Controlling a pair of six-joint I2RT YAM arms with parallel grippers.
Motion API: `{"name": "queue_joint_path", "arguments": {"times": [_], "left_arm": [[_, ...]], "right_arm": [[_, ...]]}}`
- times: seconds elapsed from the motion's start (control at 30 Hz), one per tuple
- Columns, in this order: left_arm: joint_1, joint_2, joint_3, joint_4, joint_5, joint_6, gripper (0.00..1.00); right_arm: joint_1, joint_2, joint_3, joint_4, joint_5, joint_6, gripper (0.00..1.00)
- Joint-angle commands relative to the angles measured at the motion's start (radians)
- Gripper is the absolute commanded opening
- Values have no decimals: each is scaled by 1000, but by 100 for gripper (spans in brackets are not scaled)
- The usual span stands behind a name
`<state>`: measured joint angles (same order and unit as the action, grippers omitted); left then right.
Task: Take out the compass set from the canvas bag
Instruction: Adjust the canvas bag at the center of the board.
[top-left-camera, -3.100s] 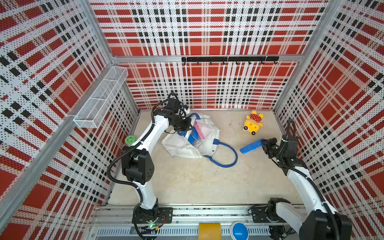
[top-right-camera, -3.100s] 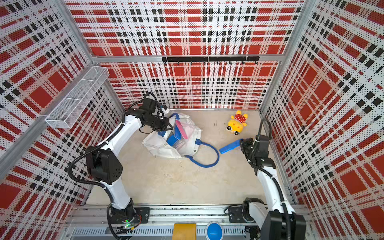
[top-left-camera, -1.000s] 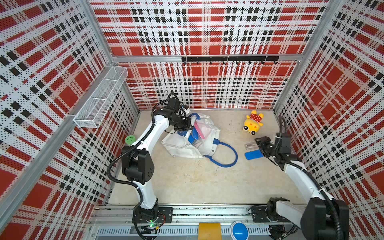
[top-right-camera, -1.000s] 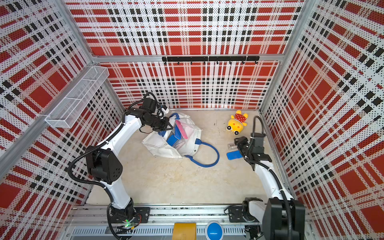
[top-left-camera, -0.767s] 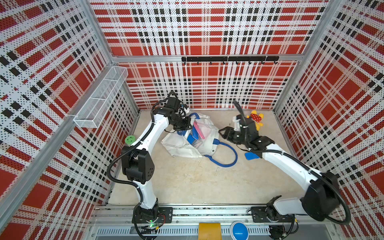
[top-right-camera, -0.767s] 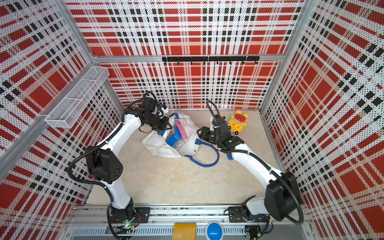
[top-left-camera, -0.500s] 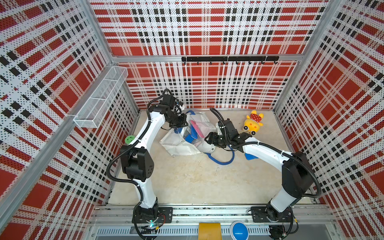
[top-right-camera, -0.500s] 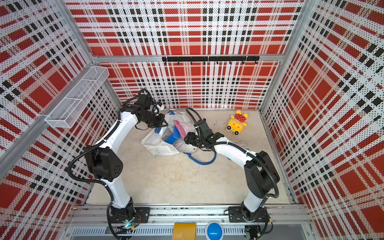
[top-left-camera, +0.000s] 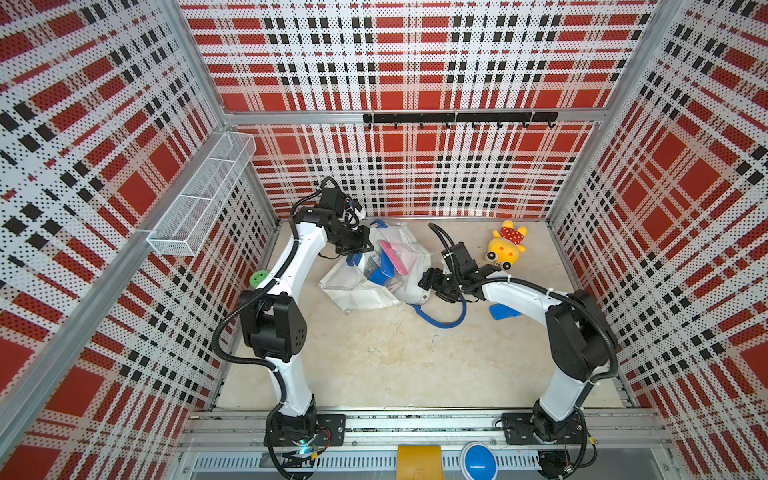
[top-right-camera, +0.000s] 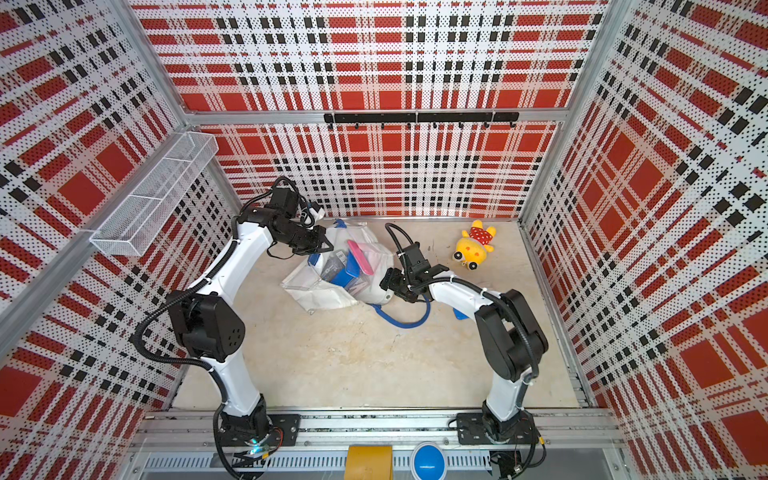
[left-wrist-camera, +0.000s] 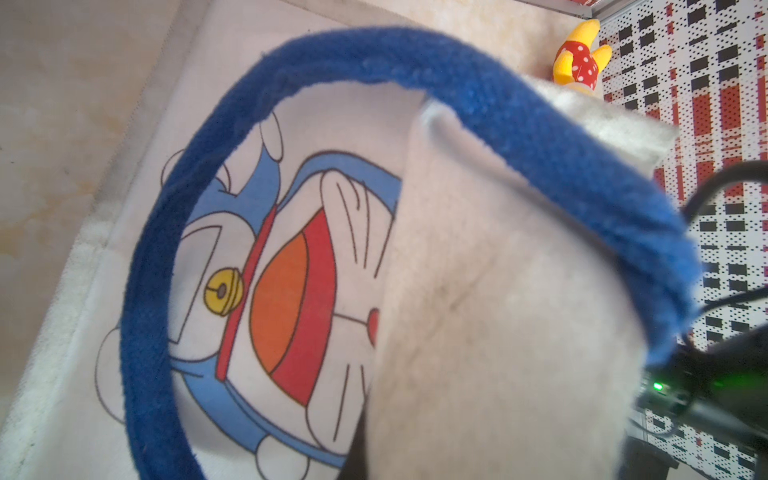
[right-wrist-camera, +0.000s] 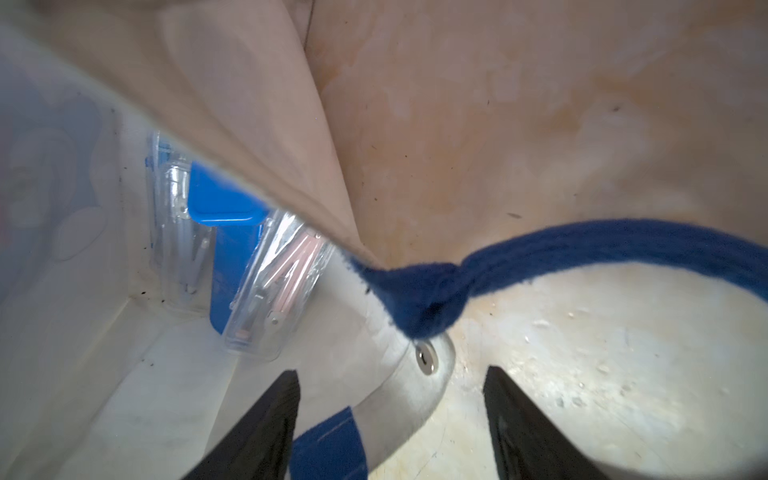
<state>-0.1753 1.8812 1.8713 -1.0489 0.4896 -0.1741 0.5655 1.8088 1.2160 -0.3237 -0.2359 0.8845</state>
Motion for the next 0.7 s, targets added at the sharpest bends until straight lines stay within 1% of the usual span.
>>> {"name": "queue_joint_path", "arguments": {"times": [0.0, 0.1, 0.13, 0.17, 0.3, 0.37, 0.47, 0.57, 0.67], "left_arm": [[6, 8, 31, -19, 17, 8, 0], [7, 10, 31, -19, 18, 7, 0], [7, 10, 31, -19, 18, 8, 0], [8, 10, 31, -19, 17, 6, 0], [7, 11, 34, -17, 5, -3, 0], [5, 17, 52, -18, -14, -14, 0], [-2, 28, 106, -18, -53, -43, 0], [-23, 55, 199, -23, -90, -69, 0], [-40, 84, 280, -42, -110, -86, 0]], "right_arm": [[2, 49, -8, 90, -44, 42, 71], [1, 93, -8, 133, -64, 61, 68], [2, 107, -4, 142, -67, 65, 65], [2, 117, 2, 149, -69, 71, 58], [2, 110, 24, 186, -86, 92, 22], [5, 80, 45, 206, -99, 114, 11], [24, 33, 102, 239, -120, 137, 6], [60, 24, 221, 210, -146, 137, 1], [97, 31, 319, 188, -162, 142, 0]]}}
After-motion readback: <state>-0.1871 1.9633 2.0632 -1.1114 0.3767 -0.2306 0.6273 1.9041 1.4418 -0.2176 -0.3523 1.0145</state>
